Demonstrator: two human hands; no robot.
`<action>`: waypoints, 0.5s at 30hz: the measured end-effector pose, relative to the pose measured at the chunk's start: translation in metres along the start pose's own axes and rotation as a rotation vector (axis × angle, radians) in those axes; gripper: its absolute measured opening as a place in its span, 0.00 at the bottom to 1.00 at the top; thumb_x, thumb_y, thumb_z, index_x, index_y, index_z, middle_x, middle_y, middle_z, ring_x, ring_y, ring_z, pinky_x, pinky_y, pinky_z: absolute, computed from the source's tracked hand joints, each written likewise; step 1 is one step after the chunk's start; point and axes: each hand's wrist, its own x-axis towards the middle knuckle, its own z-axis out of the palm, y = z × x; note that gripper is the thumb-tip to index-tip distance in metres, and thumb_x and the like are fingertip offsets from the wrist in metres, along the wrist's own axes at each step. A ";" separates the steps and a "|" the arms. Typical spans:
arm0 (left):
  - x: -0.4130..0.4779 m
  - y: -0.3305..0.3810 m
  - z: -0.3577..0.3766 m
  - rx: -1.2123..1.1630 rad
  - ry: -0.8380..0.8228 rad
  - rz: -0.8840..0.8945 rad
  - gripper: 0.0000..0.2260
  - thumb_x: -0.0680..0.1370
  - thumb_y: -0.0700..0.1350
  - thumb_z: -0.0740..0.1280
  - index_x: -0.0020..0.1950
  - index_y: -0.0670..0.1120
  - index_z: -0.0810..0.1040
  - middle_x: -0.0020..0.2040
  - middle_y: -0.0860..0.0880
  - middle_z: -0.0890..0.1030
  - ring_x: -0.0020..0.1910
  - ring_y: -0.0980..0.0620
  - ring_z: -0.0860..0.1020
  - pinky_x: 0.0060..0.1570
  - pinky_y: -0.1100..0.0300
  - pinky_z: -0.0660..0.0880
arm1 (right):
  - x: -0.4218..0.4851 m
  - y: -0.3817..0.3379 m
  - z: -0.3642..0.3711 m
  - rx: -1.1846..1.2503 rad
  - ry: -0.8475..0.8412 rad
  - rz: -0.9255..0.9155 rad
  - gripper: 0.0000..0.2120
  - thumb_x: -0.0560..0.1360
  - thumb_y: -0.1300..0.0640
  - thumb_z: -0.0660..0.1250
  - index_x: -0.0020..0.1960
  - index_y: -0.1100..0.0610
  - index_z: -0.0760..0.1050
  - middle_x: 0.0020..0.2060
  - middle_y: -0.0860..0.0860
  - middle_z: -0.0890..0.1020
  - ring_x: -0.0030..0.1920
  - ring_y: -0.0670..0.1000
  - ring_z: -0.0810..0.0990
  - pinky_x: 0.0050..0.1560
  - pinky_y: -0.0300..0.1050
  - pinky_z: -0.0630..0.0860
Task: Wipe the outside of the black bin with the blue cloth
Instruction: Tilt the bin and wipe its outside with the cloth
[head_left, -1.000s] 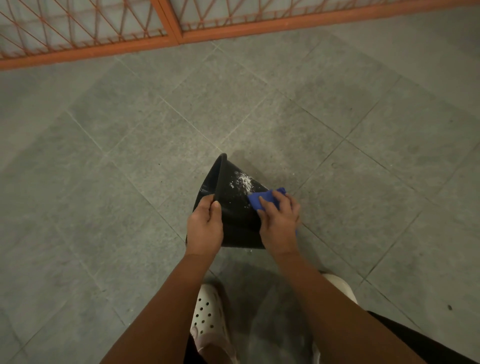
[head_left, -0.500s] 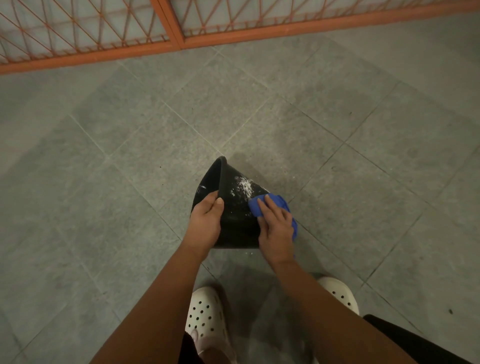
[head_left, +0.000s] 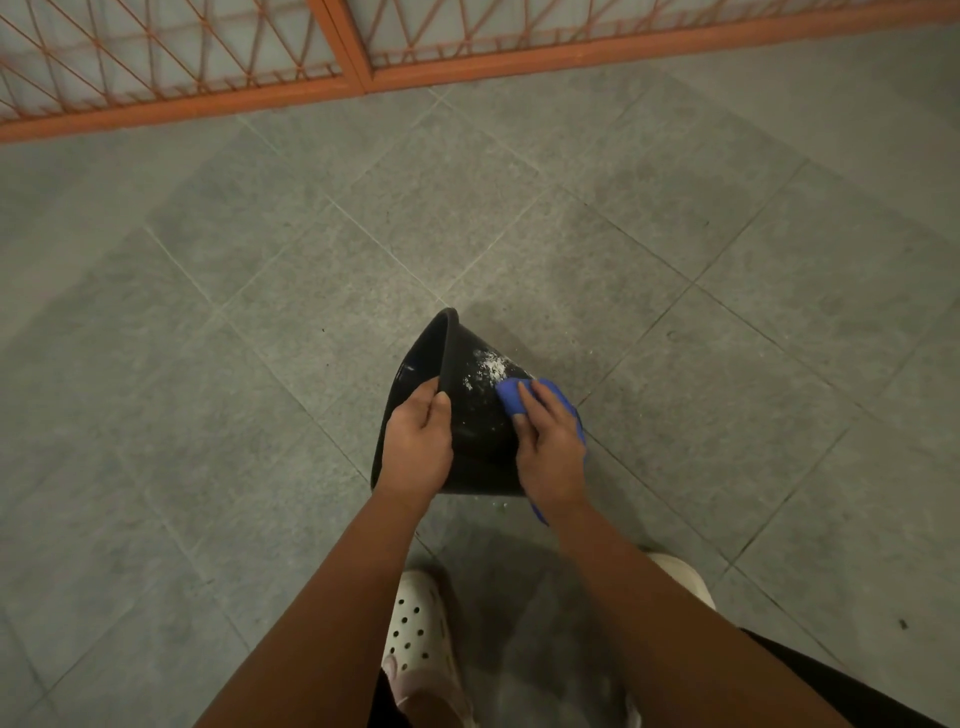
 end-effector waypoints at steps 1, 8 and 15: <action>-0.001 0.000 0.001 0.015 0.002 0.014 0.14 0.82 0.44 0.56 0.63 0.44 0.76 0.52 0.46 0.81 0.54 0.49 0.79 0.60 0.45 0.75 | 0.001 0.003 -0.001 0.021 0.010 0.045 0.19 0.79 0.56 0.60 0.69 0.53 0.67 0.70 0.51 0.68 0.71 0.52 0.63 0.72 0.53 0.61; 0.001 0.000 -0.002 0.037 0.001 0.028 0.13 0.82 0.44 0.56 0.61 0.46 0.76 0.48 0.50 0.81 0.50 0.53 0.80 0.57 0.48 0.77 | -0.024 -0.005 -0.001 0.083 0.007 -0.169 0.16 0.74 0.64 0.66 0.61 0.60 0.75 0.60 0.57 0.75 0.62 0.53 0.69 0.66 0.38 0.59; -0.003 -0.002 0.001 0.054 0.033 0.038 0.13 0.82 0.45 0.56 0.62 0.46 0.76 0.49 0.50 0.81 0.51 0.53 0.79 0.56 0.49 0.77 | -0.001 -0.007 0.000 0.111 0.044 -0.010 0.17 0.76 0.62 0.64 0.64 0.57 0.74 0.65 0.55 0.72 0.67 0.53 0.67 0.69 0.43 0.62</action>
